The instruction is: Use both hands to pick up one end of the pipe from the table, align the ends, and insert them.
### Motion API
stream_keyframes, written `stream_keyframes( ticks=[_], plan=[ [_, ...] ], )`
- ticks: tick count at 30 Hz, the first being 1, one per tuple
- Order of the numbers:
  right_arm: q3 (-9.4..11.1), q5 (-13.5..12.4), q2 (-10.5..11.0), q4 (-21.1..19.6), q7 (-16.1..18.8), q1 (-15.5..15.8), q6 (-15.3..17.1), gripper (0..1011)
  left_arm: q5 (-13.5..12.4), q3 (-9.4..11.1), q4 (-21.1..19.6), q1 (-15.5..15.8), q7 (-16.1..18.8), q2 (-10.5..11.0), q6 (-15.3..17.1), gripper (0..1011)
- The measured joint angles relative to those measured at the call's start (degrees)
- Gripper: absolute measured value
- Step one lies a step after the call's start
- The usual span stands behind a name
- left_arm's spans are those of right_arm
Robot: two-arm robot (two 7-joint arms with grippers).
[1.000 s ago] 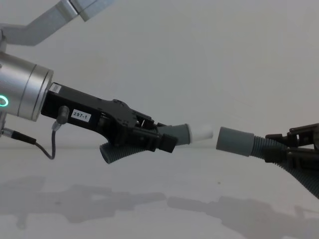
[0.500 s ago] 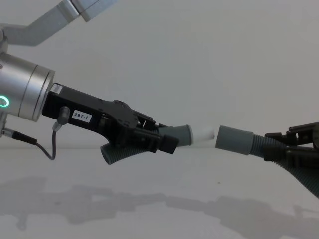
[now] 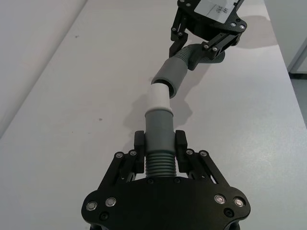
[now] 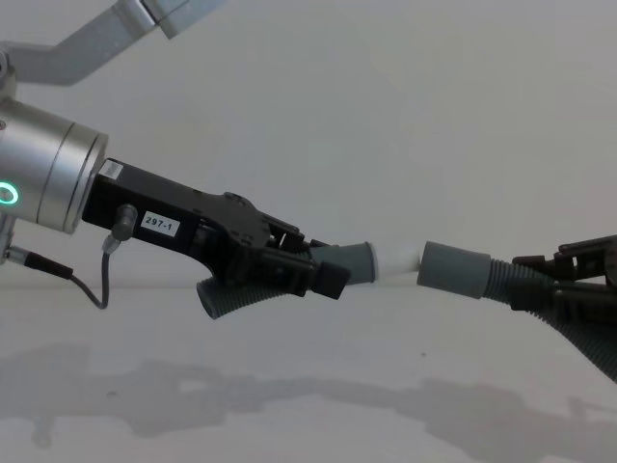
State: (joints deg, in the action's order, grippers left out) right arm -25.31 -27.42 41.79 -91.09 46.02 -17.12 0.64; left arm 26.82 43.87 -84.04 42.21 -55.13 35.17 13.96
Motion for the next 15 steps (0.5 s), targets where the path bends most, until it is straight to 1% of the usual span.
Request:
stream_keyframes(
  ticks=[15],
  plan=[
    [-0.68,-0.66,0.64,-0.32,0.22,-0.14,-0.65,262,0.29,1.11,0.11,0.79,-0.29,-0.08,-0.12,364]
  ],
)
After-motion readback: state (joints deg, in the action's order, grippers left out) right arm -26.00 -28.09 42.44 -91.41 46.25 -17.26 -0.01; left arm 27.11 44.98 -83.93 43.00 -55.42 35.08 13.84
